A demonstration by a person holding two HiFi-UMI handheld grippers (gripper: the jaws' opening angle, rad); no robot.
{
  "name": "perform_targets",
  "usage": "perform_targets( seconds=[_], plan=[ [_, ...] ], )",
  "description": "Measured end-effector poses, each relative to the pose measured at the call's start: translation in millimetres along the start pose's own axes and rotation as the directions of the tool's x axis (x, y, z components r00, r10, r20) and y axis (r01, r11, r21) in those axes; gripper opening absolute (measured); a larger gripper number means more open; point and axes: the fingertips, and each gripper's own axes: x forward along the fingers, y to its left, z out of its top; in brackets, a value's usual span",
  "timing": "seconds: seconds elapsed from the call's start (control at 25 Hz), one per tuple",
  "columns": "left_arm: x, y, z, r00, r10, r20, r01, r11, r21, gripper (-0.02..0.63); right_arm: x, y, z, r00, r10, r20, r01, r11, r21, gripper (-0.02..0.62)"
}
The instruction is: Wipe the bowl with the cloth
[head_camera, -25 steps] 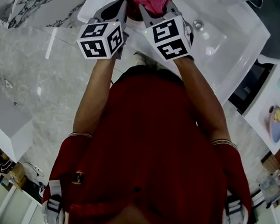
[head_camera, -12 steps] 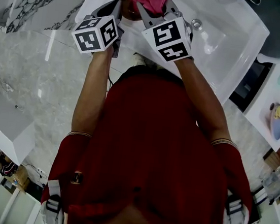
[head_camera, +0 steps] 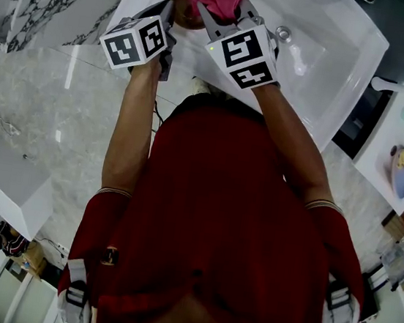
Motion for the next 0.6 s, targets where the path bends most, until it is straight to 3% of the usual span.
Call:
perform_targets(
  seconds=[0.6],
  plan=[
    [20.5, 13.9, -7.5, 0.997, 0.016, -0.082, -0.022, 0.997, -0.074, 0.015, 2.4, -14.4, -6.6, 1.000, -0.016, -0.009, 0.016, 1.000, 0.019, 0.029]
  ],
)
